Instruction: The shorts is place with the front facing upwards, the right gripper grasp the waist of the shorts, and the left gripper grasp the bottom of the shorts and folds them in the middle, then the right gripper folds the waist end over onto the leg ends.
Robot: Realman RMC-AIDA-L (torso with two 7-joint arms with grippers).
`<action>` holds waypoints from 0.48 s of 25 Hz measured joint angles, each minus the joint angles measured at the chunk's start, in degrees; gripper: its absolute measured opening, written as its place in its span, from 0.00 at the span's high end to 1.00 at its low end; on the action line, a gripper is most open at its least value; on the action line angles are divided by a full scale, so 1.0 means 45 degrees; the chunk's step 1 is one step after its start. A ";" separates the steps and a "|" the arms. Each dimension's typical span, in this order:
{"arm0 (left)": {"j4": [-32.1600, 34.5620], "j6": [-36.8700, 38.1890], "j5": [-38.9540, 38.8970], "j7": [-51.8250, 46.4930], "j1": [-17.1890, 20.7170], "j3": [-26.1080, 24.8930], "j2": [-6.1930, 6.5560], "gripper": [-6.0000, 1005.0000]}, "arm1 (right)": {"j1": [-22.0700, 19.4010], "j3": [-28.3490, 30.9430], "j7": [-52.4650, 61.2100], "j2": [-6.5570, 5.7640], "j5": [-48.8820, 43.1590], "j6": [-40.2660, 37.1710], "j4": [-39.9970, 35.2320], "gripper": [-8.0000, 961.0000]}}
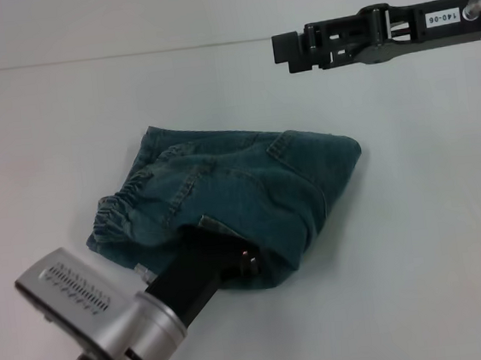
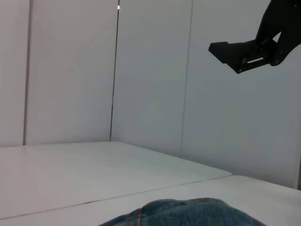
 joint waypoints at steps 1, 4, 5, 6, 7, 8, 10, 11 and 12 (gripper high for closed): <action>0.0065 0.0134 0.0000 0.0000 0.0136 0.0075 0.0002 0.97 | -0.0086 0.0030 -0.0067 0.0007 0.0056 -0.0001 0.0000 0.13; 0.0383 0.0501 0.0000 0.0000 0.0585 0.0268 -0.0001 0.97 | -0.0283 0.0102 -0.0230 0.0006 0.0173 -0.0014 -0.0001 0.13; 0.0523 0.0648 0.0003 -0.0004 0.0722 0.0322 -0.0016 0.97 | -0.0367 0.0112 -0.0314 0.0007 0.0232 -0.0025 0.0000 0.13; 0.0696 0.0869 -0.0001 -0.0034 0.0930 0.0401 -0.0025 0.97 | -0.0474 0.0127 -0.0405 0.0006 0.0298 -0.0034 -0.0001 0.13; 0.1012 0.1146 -0.0001 -0.0205 0.1180 0.0500 -0.0063 0.97 | -0.0551 0.0135 -0.0464 0.0005 0.0346 -0.0035 -0.0001 0.13; 0.1248 0.1284 0.0006 -0.0416 0.1326 0.0578 -0.0094 0.97 | -0.0630 0.0148 -0.0514 0.0004 0.0381 -0.0034 0.0000 0.13; 0.2034 0.1589 0.0005 -0.1238 0.1660 0.0833 -0.0190 0.97 | -0.0786 0.0227 -0.0625 0.0004 0.0414 -0.0013 0.0000 0.13; 0.2419 0.1727 0.0001 -0.1683 0.1808 0.0981 -0.0230 0.97 | -0.0845 0.0292 -0.0679 0.0004 0.0415 0.0021 0.0001 0.13; 0.2862 0.1950 0.0002 -0.2191 0.1978 0.1177 -0.0269 0.97 | -0.0885 0.0355 -0.0718 0.0004 0.0415 0.0028 0.0007 0.13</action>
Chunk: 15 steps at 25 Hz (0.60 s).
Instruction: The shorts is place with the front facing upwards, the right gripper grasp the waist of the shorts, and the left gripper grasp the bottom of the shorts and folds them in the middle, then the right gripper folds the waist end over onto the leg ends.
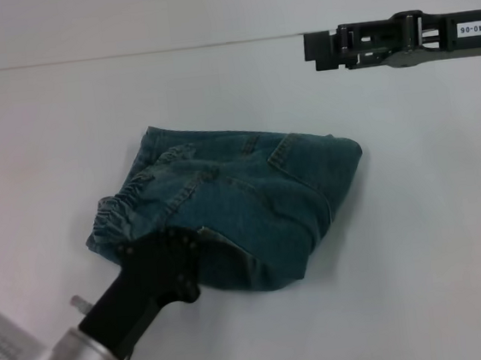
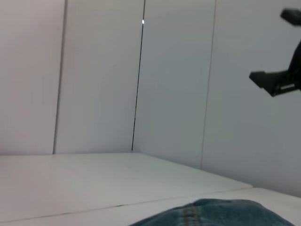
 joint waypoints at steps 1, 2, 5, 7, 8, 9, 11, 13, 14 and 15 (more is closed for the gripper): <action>0.0397 0.0232 0.0001 -0.0425 0.0179 0.0217 -0.0019 0.97 | -0.0036 0.0055 -0.0043 -0.0002 0.0000 0.0005 0.0016 0.13; 0.0707 0.0447 0.0000 -0.0758 0.0316 0.0390 -0.0025 0.97 | -0.0069 0.0102 -0.0083 -0.0005 0.0001 -0.0003 0.0039 0.13; 0.1872 0.1075 0.0002 -0.1721 0.0944 0.1080 -0.0029 0.97 | -0.0217 0.0200 -0.0185 -0.0029 0.0000 -0.0037 0.0047 0.13; 0.2694 0.1328 0.0003 -0.2346 0.1416 0.1433 -0.0034 0.97 | -0.0361 0.0249 -0.0328 -0.0066 0.0001 -0.0060 0.0034 0.13; 0.3182 0.1440 -0.0004 -0.2666 0.1691 0.1626 -0.0031 0.97 | -0.0580 0.0261 -0.0734 -0.0118 0.0000 -0.0112 0.0030 0.13; 0.3537 0.1511 0.0002 -0.2939 0.1936 0.1745 -0.0037 0.97 | -0.0580 0.0261 -0.0734 -0.0118 0.0000 -0.0112 0.0030 0.13; 0.4335 0.1693 0.0050 -0.3501 0.2454 0.1960 -0.0033 0.97 | -0.0900 0.0323 -0.1484 -0.0145 0.0011 -0.0236 0.0029 0.13; 0.4963 0.1905 0.0226 -0.4081 0.2836 0.2004 -0.0024 0.97 | -0.1260 0.0553 -0.2757 -0.0102 0.0118 -0.0359 0.0070 0.13; 0.5328 0.2056 0.0357 -0.4422 0.3013 0.1991 -0.0024 0.97 | -0.1448 0.0692 -0.3495 -0.0036 0.0198 -0.0387 0.0086 0.13; 0.5639 0.2210 0.0463 -0.4747 0.3124 0.1958 -0.0017 0.97 | -0.1698 0.0837 -0.4426 0.0065 0.0245 -0.0411 0.0116 0.13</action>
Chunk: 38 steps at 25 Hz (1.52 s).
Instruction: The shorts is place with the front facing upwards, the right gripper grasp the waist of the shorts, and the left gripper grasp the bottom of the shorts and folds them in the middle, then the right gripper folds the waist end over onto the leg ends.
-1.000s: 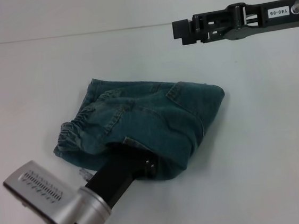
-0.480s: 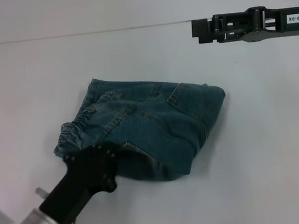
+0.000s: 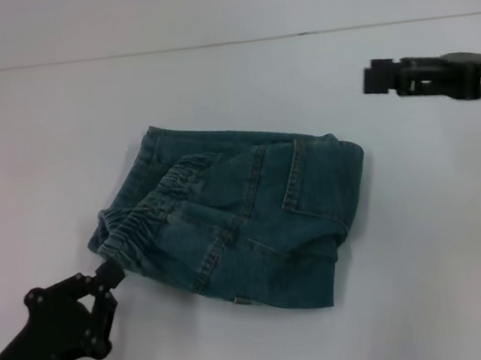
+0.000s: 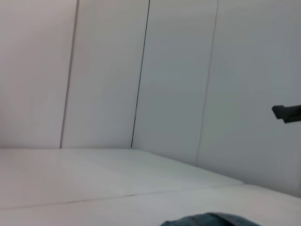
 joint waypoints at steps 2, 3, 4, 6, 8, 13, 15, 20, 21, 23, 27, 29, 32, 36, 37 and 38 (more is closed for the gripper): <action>0.0153 0.0105 0.0048 -0.0184 0.0030 0.0002 0.0007 0.97 | -0.0377 0.0090 -0.1332 0.0142 0.0019 -0.0038 0.0000 0.13; 0.0683 0.0479 0.0357 -0.1020 -0.0024 0.0080 0.0046 0.97 | -0.0593 0.0053 -0.2023 0.0208 -0.0027 -0.0138 -0.0017 0.13; 0.0927 0.0591 0.0624 -0.1528 -0.0152 0.0151 0.0066 0.97 | -0.0763 0.0004 -0.2660 0.0255 -0.0099 -0.0252 -0.0041 0.13; 0.1397 0.0670 0.1228 -0.2733 -0.0494 0.0228 0.0112 0.96 | -0.1101 -0.0114 -0.3650 0.0348 -0.0406 -0.0597 -0.0074 0.13; 0.1701 0.0683 0.1764 -0.3961 -0.0857 0.0256 0.0232 0.95 | -0.1314 -0.0130 -0.4292 0.0393 -0.0802 -0.1142 -0.0087 0.13; 0.2574 0.1497 0.2985 -0.5830 -0.1388 0.0366 0.0499 0.90 | -0.1854 -0.0078 -0.4932 0.0436 -0.1338 -0.2216 -0.0292 0.13; 0.3002 0.1756 0.3522 -0.6668 -0.1577 0.0383 0.0609 0.85 | -0.2052 -0.0110 -0.4965 0.0548 -0.1598 -0.2212 -0.0513 0.09; 0.3933 0.2026 0.4275 -0.8032 -0.1845 0.0366 0.0749 0.66 | -0.2234 0.0165 -0.4848 0.0892 -0.2579 -0.1654 -0.0963 0.03; 0.4032 0.2036 0.4283 -0.8086 -0.1849 0.0353 0.0741 0.61 | -0.2275 0.0209 -0.4841 0.0947 -0.2646 -0.1481 -0.1023 0.03; 0.4287 0.2045 0.4304 -0.8229 -0.1852 0.0321 0.0694 0.51 | -0.2334 0.0232 -0.4876 0.0998 -0.2682 -0.1273 -0.1077 0.03; 0.4447 0.2035 0.4332 -0.8443 -0.1849 0.0341 0.0664 0.37 | -0.2355 0.0187 -0.4881 0.1008 -0.2689 -0.1177 -0.1065 0.03; 0.4471 0.1984 0.4354 -0.8556 -0.1870 0.0359 0.0668 0.30 | -0.2368 0.0150 -0.4844 0.1010 -0.2702 -0.1085 -0.1075 0.03; 0.4496 0.1936 0.4377 -0.8704 -0.1894 0.0365 0.0683 0.19 | -0.2377 0.0073 -0.4824 0.1020 -0.2855 -0.0804 -0.1082 0.03; 0.4632 0.1931 0.4467 -0.8928 -0.1955 0.0370 0.0718 0.12 | -0.2350 -0.0217 -0.4786 0.1057 -0.3014 -0.0447 -0.1086 0.03; 0.4703 0.1929 0.4489 -0.8988 -0.1967 0.0372 0.0714 0.12 | -0.2347 -0.0312 -0.4786 0.1062 -0.3016 -0.0365 -0.1087 0.03; 0.4810 0.1929 0.4508 -0.9058 -0.1978 0.0378 0.0698 0.12 | -0.2347 -0.0418 -0.4786 0.1069 -0.3018 -0.0273 -0.1089 0.03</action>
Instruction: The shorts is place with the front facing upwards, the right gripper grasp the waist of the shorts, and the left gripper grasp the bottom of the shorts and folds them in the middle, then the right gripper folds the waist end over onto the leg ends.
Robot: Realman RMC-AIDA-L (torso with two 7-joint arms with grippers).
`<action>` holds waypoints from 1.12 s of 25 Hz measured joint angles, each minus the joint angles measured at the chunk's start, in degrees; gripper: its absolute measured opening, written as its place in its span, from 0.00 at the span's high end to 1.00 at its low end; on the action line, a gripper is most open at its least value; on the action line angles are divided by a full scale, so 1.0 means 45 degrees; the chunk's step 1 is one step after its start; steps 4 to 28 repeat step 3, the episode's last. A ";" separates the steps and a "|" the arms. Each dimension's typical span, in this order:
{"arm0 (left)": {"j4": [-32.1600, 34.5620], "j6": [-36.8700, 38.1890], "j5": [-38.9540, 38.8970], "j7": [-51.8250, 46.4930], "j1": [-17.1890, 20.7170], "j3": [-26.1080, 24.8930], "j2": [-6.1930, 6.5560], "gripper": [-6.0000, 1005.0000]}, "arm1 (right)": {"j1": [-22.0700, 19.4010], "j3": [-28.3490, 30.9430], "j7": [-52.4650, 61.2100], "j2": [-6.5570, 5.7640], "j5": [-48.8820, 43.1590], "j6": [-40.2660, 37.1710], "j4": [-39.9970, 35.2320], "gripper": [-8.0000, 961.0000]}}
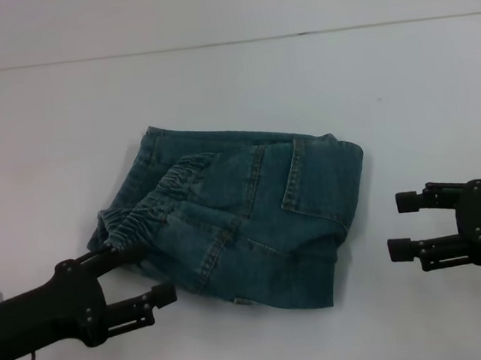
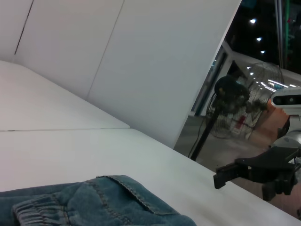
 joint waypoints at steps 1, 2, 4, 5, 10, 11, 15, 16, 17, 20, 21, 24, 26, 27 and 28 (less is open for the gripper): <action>0.0108 0.0000 0.0028 -0.0076 -0.0006 0.0005 -0.0027 0.12 | -0.0001 -0.0074 -0.0002 0.0004 -0.0001 0.0079 -0.0002 0.03; 0.0200 0.0000 0.0064 -0.0152 -0.0012 0.0009 -0.0044 0.12 | -0.0003 -0.0148 -0.0006 0.0010 -0.0001 0.0152 -0.0003 0.03; 0.0288 0.0001 0.0108 -0.0236 -0.0018 0.0010 -0.0060 0.12 | -0.0008 -0.0211 -0.0011 0.0015 0.0004 0.0199 -0.0004 0.03; 0.0288 0.0001 0.0108 -0.0236 -0.0018 0.0010 -0.0060 0.12 | -0.0008 -0.0211 -0.0011 0.0015 0.0004 0.0199 -0.0004 0.03; 0.0288 0.0001 0.0108 -0.0236 -0.0018 0.0010 -0.0060 0.12 | -0.0008 -0.0211 -0.0011 0.0015 0.0004 0.0199 -0.0004 0.03; 0.0288 0.0001 0.0108 -0.0236 -0.0018 0.0010 -0.0060 0.12 | -0.0008 -0.0211 -0.0011 0.0015 0.0004 0.0199 -0.0004 0.03; 0.0288 0.0001 0.0108 -0.0236 -0.0018 0.0010 -0.0060 0.12 | -0.0008 -0.0211 -0.0011 0.0015 0.0004 0.0199 -0.0004 0.03; 0.0288 0.0001 0.0108 -0.0236 -0.0018 0.0010 -0.0060 0.12 | -0.0008 -0.0211 -0.0011 0.0015 0.0004 0.0199 -0.0004 0.03; 0.0288 0.0001 0.0108 -0.0236 -0.0018 0.0010 -0.0060 0.12 | -0.0008 -0.0211 -0.0011 0.0015 0.0004 0.0199 -0.0004 0.03; 0.0288 0.0001 0.0108 -0.0236 -0.0018 0.0010 -0.0060 0.12 | -0.0008 -0.0211 -0.0011 0.0015 0.0004 0.0199 -0.0004 0.03; 0.0288 0.0001 0.0108 -0.0236 -0.0018 0.0010 -0.0060 0.12 | -0.0008 -0.0211 -0.0011 0.0015 0.0004 0.0199 -0.0004 0.03; 0.0288 0.0001 0.0108 -0.0236 -0.0018 0.0010 -0.0060 0.12 | -0.0008 -0.0211 -0.0011 0.0015 0.0004 0.0199 -0.0004 0.03; 0.0288 0.0001 0.0108 -0.0236 -0.0018 0.0010 -0.0060 0.12 | -0.0008 -0.0211 -0.0011 0.0015 0.0004 0.0199 -0.0004 0.03; 0.0288 0.0001 0.0108 -0.0236 -0.0018 0.0010 -0.0060 0.12 | -0.0008 -0.0211 -0.0011 0.0015 0.0004 0.0199 -0.0004 0.03; 0.0288 0.0001 0.0108 -0.0236 -0.0018 0.0010 -0.0060 0.12 | -0.0008 -0.0211 -0.0011 0.0015 0.0004 0.0199 -0.0004 0.03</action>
